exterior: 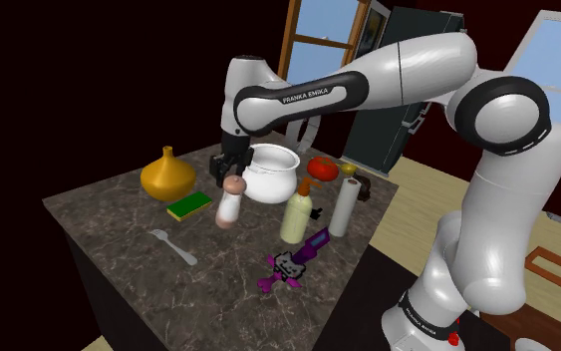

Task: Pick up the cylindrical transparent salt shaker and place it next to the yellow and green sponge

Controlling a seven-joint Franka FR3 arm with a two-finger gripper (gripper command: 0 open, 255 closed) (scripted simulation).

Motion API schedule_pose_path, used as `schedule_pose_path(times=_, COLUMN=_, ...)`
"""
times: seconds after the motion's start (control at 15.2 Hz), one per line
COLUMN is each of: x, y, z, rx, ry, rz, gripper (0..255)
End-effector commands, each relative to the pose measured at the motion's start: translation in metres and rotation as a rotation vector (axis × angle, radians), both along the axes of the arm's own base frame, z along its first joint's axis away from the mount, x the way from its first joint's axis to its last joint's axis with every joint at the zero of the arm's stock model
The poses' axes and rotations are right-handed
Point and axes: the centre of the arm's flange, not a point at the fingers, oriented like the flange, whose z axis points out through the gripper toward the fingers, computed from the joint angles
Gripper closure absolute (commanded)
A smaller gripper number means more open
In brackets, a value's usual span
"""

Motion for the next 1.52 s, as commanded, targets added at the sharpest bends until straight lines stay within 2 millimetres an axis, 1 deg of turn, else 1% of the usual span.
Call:
schedule_pose_path(times=0.0, x=0.000, y=-0.001, z=-0.011, rx=0.000, ry=-0.001, rz=0.000, gripper=255)
schedule_pose_path(times=0.07, x=0.000, y=-0.001, z=-0.020, rx=0.000, ry=-0.001, rz=0.000, gripper=255)
schedule_pose_path(times=0.59, x=0.000, y=-0.001, z=-0.020, rx=0.000, ry=-0.001, rz=0.000, gripper=255)
schedule_pose_path(times=0.66, x=0.000, y=0.000, z=-0.020, rx=0.000, ry=-0.001, rz=0.000, gripper=0)
schedule_pose_path(times=0.99, x=0.000, y=0.000, z=-0.020, rx=0.000, ry=-0.001, rz=0.000, gripper=0)
schedule_pose_path(times=1.19, x=-0.003, y=-0.001, z=0.020, rx=0.000, ry=-0.001, rz=0.000, gripper=0)
schedule_pose_path(times=1.25, x=-0.003, y=-0.001, z=0.030, rx=0.000, ry=-0.001, rz=0.000, gripper=0)
schedule_pose_path(times=1.45, x=-0.003, y=-0.001, z=0.030, rx=0.000, ry=-0.001, rz=0.000, gripper=0)
